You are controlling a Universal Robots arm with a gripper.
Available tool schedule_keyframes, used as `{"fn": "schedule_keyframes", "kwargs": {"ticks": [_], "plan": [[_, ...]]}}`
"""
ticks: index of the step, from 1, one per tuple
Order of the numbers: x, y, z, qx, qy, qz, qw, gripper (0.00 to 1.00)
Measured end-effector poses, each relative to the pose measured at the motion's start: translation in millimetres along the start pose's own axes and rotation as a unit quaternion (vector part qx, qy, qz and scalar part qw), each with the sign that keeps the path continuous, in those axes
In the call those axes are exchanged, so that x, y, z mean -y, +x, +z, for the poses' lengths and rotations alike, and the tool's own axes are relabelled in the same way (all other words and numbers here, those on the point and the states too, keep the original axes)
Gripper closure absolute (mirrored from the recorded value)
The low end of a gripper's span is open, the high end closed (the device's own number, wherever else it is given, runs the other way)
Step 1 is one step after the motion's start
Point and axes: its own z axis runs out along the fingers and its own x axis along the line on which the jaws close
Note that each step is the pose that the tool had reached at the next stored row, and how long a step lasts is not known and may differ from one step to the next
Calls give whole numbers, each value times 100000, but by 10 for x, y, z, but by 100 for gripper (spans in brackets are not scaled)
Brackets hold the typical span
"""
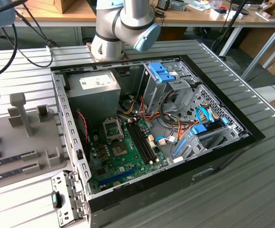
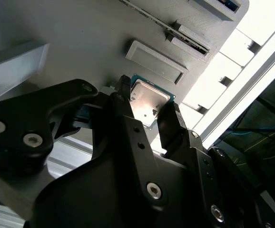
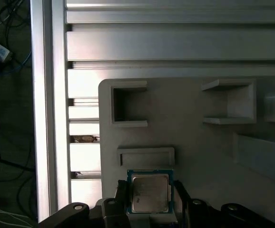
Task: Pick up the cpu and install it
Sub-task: 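Pick up the cpu and move it towards the insertion slot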
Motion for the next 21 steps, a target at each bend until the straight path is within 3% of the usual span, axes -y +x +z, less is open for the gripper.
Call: {"fn": "schedule_keyframes", "kwargs": {"ticks": [21], "plan": [[5,-3,-105,-7,-306,7,100000,53]]}}
